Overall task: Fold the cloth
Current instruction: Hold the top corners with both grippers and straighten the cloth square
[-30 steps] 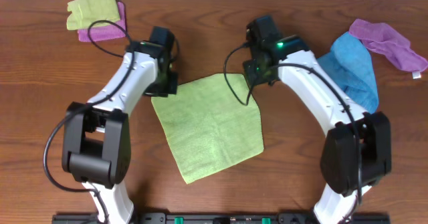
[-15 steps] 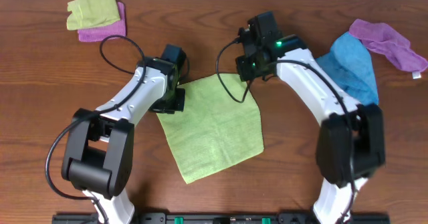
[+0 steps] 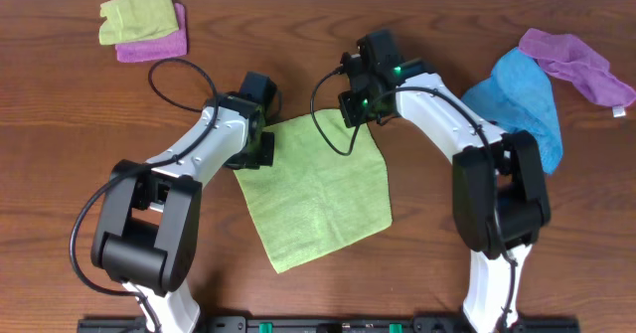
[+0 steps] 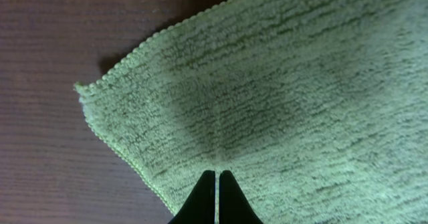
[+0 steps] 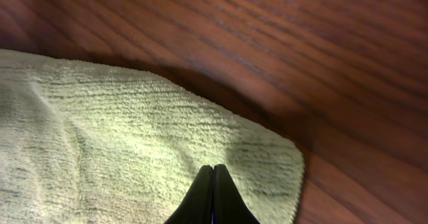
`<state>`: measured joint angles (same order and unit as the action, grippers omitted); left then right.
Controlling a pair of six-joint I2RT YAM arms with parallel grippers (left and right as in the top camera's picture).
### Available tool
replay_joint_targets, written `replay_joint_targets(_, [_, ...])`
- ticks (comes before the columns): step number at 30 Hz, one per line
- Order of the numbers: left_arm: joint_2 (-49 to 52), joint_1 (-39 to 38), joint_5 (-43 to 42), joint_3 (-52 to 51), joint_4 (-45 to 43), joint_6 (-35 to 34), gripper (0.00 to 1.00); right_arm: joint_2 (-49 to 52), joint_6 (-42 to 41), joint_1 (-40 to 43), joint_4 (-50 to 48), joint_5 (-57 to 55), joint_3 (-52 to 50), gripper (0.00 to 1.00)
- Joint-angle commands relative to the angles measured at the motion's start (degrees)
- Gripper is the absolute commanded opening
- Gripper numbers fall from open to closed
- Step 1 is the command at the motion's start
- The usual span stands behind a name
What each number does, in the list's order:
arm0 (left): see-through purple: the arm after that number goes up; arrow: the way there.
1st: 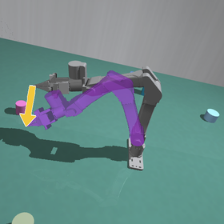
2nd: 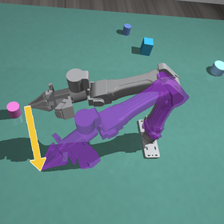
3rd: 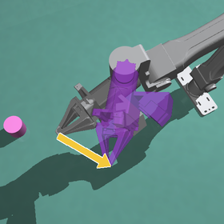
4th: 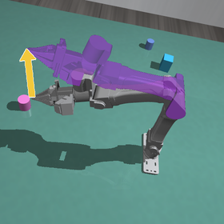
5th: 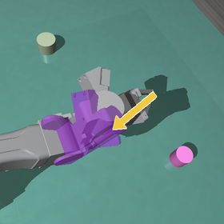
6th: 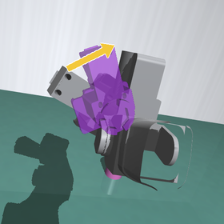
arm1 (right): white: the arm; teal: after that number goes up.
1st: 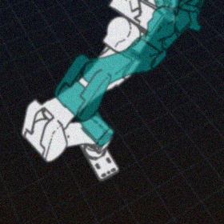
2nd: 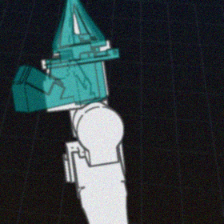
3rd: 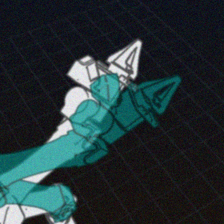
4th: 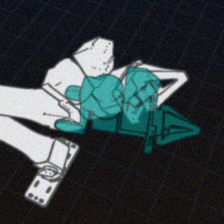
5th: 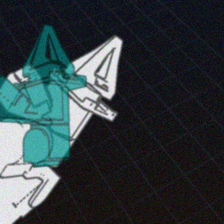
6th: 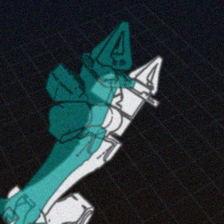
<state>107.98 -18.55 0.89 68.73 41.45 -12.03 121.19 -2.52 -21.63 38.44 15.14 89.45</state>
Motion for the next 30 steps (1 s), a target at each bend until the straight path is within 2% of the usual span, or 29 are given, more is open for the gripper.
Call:
replay_joint_targets(1, [-0.3,0.2,2.6,-1.3,-0.5,-0.4,0.06,1.4,-0.4,-0.9,-0.4,1.4,0.9,0.01])
replay_joint_targets(19, [2.4,0.2,5.3,-4.8,-9.4,-0.4,0.06,5.4,-0.9,-1.0,-1.6,-1.5,0.9,0.02])
replay_joint_targets(30, [7.4,0.3,5.4,-4.8,-14.6,0.3,0.06,5.4,-6.5,-1.0,2.5,-9.3,0.9,0.02])
